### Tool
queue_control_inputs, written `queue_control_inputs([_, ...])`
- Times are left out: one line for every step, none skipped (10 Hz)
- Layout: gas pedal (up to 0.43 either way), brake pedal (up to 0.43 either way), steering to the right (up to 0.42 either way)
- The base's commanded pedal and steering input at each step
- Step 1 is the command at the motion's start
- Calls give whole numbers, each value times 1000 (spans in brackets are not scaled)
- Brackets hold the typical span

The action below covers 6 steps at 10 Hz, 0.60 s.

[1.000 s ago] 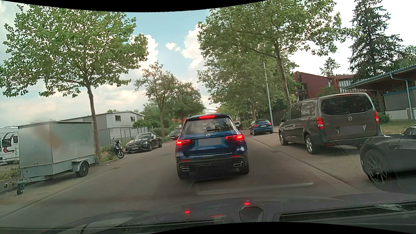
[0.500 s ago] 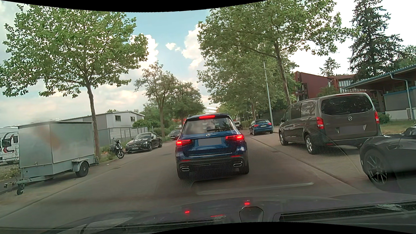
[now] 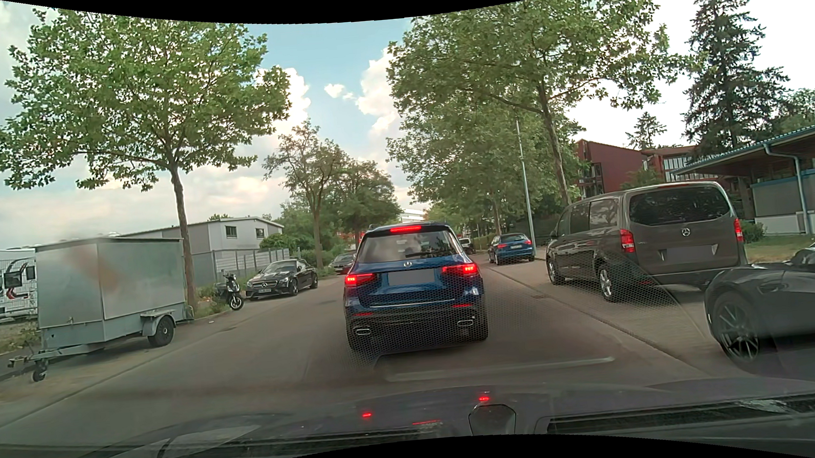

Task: Follow the waypoints while adhering to traffic rules and regulations

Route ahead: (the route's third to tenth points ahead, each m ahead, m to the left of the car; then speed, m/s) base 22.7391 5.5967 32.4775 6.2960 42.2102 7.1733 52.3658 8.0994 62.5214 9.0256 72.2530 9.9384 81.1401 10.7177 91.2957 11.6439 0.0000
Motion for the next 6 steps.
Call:
queue_control_inputs([0, 189, 9])
queue_control_inputs([0, 189, 9])
queue_control_inputs([0, 189, 9])
queue_control_inputs([0, 189, 9])
queue_control_inputs([0, 189, 9])
queue_control_inputs([0, 189, 9])
